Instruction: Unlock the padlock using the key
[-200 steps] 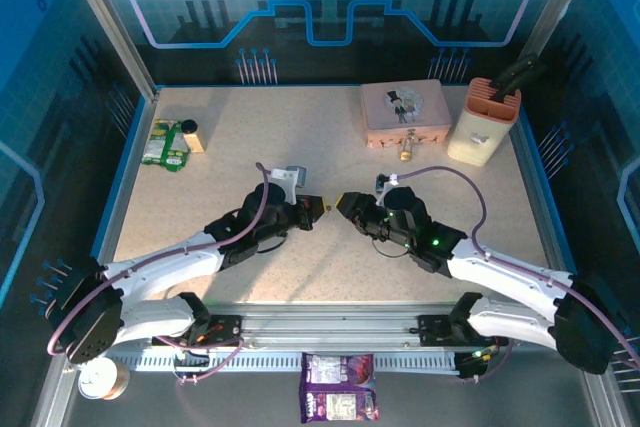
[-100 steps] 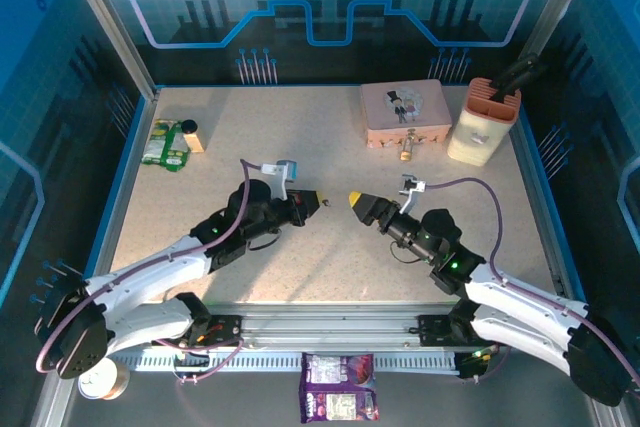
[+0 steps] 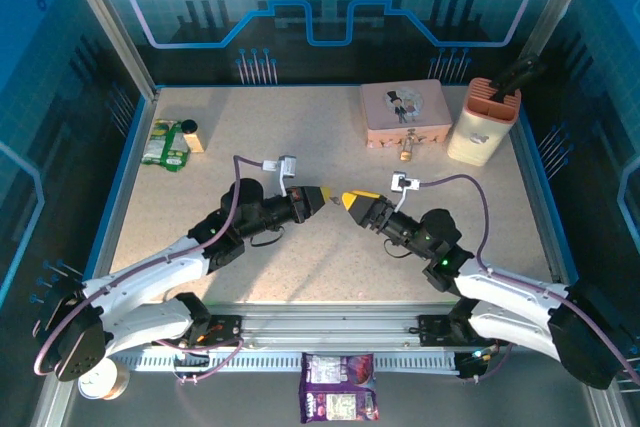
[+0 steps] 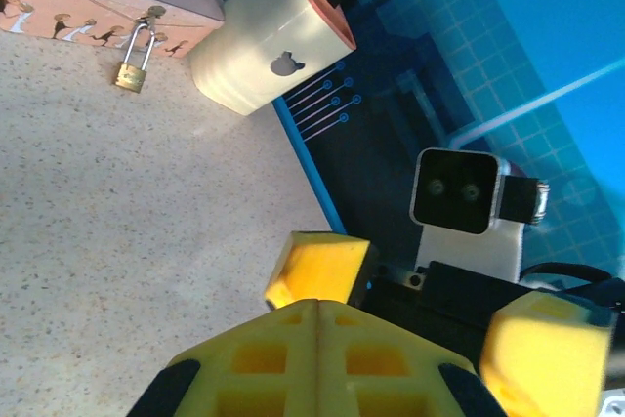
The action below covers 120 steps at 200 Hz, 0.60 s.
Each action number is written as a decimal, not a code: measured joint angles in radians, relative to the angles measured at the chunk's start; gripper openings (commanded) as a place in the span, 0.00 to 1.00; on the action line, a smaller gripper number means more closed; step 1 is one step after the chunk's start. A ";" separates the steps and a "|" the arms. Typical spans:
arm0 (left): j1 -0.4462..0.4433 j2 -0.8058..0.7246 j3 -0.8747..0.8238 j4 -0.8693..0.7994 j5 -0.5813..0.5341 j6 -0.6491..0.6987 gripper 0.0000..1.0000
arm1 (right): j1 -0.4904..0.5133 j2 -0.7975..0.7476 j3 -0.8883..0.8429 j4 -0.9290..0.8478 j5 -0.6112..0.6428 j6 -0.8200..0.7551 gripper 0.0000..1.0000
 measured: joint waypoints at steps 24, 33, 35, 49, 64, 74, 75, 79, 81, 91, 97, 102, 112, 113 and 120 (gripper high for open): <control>0.000 0.000 0.001 0.020 0.009 -0.009 0.00 | 0.000 0.013 0.001 0.000 -0.018 0.008 0.71; 0.000 0.000 0.001 0.027 0.010 -0.015 0.00 | 0.000 0.018 0.002 0.001 -0.023 0.010 0.69; 0.000 0.000 0.001 0.028 0.010 -0.018 0.00 | 0.000 0.019 0.002 0.001 -0.023 0.011 0.69; -0.001 0.000 0.001 0.034 0.010 -0.025 0.00 | 0.000 0.026 0.007 0.002 -0.037 0.015 0.67; -0.001 0.000 0.001 0.034 0.014 -0.027 0.00 | 0.000 0.037 0.019 0.002 -0.055 0.015 0.65; -0.001 -0.001 0.001 0.034 0.017 -0.028 0.00 | 0.000 0.048 0.029 0.008 -0.068 0.016 0.63; -0.001 -0.001 0.001 0.034 0.017 -0.028 0.00 | 0.000 0.050 0.030 0.010 -0.070 0.018 0.62; -0.001 -0.001 0.001 0.034 0.017 -0.028 0.00 | 0.000 0.053 0.032 0.013 -0.074 0.018 0.61; -0.001 -0.001 0.001 0.034 0.018 -0.028 0.00 | 0.000 0.056 0.033 0.015 -0.076 0.018 0.60; -0.001 -0.001 0.002 0.034 0.019 -0.028 0.00 | 0.000 0.063 0.035 0.027 -0.086 0.024 0.56; -0.001 -0.001 0.002 0.033 0.020 -0.028 0.00 | 0.000 0.067 0.036 0.032 -0.090 0.027 0.54; -0.001 -0.001 0.002 0.033 0.020 -0.028 0.00 | 0.001 0.070 0.037 0.034 -0.094 0.027 0.53; -0.001 -0.001 0.002 0.032 0.020 -0.027 0.00 | 0.001 0.074 0.039 0.032 -0.098 0.028 0.50; -0.001 -0.001 0.002 0.032 0.020 -0.028 0.00 | 0.001 0.074 0.040 0.032 -0.098 0.027 0.50; -0.001 -0.001 0.002 0.032 0.020 -0.027 0.00 | 0.001 0.076 0.042 0.030 -0.102 0.027 0.48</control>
